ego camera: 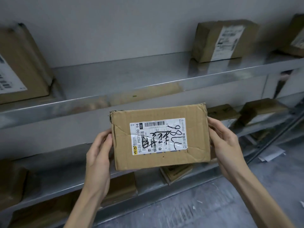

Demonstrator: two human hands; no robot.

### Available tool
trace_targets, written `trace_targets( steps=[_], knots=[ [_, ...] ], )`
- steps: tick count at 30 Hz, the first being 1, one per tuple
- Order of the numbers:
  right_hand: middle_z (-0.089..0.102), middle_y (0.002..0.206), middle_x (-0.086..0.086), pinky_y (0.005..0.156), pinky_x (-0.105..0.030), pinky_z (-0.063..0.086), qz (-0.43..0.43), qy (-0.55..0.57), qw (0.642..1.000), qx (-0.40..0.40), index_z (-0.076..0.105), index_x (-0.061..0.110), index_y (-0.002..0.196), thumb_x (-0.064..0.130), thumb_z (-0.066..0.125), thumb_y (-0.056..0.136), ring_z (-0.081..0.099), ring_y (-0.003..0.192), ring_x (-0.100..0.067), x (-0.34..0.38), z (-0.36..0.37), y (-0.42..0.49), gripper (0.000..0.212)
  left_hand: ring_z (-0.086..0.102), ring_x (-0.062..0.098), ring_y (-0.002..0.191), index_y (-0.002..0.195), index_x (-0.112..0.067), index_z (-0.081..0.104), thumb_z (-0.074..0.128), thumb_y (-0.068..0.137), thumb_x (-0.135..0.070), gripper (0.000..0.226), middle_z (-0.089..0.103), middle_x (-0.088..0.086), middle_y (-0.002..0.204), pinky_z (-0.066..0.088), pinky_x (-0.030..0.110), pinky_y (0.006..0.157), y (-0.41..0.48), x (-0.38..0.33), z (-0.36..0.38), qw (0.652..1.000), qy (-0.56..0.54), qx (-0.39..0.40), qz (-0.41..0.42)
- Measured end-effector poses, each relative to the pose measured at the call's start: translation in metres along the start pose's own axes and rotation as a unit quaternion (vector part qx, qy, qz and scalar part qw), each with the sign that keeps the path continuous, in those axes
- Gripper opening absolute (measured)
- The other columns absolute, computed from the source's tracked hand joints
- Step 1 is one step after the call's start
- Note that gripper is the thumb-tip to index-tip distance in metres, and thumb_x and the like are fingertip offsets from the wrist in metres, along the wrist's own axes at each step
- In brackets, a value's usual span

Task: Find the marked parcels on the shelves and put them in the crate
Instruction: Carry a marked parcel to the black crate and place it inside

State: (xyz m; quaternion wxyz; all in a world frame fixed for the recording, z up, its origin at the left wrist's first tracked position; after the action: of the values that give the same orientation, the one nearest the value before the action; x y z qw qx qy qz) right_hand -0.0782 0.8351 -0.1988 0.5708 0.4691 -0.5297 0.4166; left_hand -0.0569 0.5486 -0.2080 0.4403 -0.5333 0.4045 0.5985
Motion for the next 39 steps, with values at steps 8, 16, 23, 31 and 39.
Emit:
trace_targets(
  steps=[8, 16, 23, 31, 39],
  knots=[
    [0.074, 0.114, 0.009, 0.087, -0.022, 0.056, -0.062, 0.019, 0.989, -0.132, 0.07, 0.027, 0.121, 0.016, 0.054, 0.102, 0.068, 0.107, -0.008, 0.075, -0.077, -0.055, 0.028, 0.062, 0.025, 0.114, 0.108, -0.027, 0.068, 0.048, 0.103, -0.034, 0.022, 0.07, 0.003, 0.116, 0.04, 0.064, 0.107, -0.033, -0.058, 0.062, 0.992, -0.036, 0.118, 0.036],
    [0.074, 0.117, 0.005, 0.097, -0.034, 0.053, -0.09, 0.017, 0.956, -0.279, 0.069, 0.02, 0.124, 0.011, 0.051, 0.103, 0.067, 0.113, -0.015, 0.118, -0.169, -0.125, 0.029, 0.063, 0.018, 0.109, 0.105, -0.032, 0.069, 0.046, 0.104, -0.033, 0.023, 0.072, -0.003, 0.111, 0.045, 0.05, 0.101, -0.084, -0.107, 0.158, 0.964, -0.058, 0.253, 0.055],
    [0.072, 0.122, 0.003, 0.102, -0.041, 0.051, -0.109, 0.003, 0.914, -0.391, 0.067, 0.023, 0.127, 0.02, 0.047, 0.106, 0.066, 0.117, -0.018, 0.143, -0.27, -0.194, 0.03, 0.062, 0.014, 0.095, 0.101, -0.032, 0.07, 0.049, 0.104, -0.029, 0.022, 0.071, -0.004, 0.103, 0.05, 0.033, 0.075, -0.145, -0.125, 0.266, 0.924, -0.074, 0.37, 0.051],
    [0.072, 0.121, 0.007, 0.084, -0.022, 0.055, -0.131, 0.023, 0.86, -0.492, 0.065, 0.024, 0.129, 0.029, 0.042, 0.107, 0.067, 0.112, -0.009, 0.147, -0.387, -0.274, 0.032, 0.062, 0.015, 0.1, 0.105, -0.027, 0.07, 0.05, 0.103, -0.032, 0.021, 0.07, 0.002, 0.11, 0.049, 0.036, 0.077, -0.244, -0.111, 0.394, 0.881, -0.078, 0.465, 0.026],
    [0.072, 0.121, 0.002, 0.096, -0.038, 0.053, -0.124, 0.031, 0.814, -0.567, 0.066, 0.025, 0.127, 0.041, 0.042, 0.105, 0.066, 0.116, -0.017, 0.14, -0.488, -0.364, 0.036, 0.064, 0.019, 0.101, 0.101, -0.03, 0.072, 0.052, 0.102, -0.033, 0.02, 0.072, 0.004, 0.108, 0.048, 0.04, 0.079, -0.357, -0.089, 0.503, 0.826, -0.059, 0.56, -0.011]
  ],
)
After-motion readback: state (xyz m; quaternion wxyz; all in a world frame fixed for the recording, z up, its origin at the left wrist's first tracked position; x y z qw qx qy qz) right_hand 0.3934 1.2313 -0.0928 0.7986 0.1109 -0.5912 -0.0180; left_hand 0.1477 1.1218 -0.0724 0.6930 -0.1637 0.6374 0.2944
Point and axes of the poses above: each hand's wrist, its own y-axis towards the middle knuckle, its own z-axis out of the palm, x = y × z, the point moved 1 cm from there along y, towards the middle knuckle
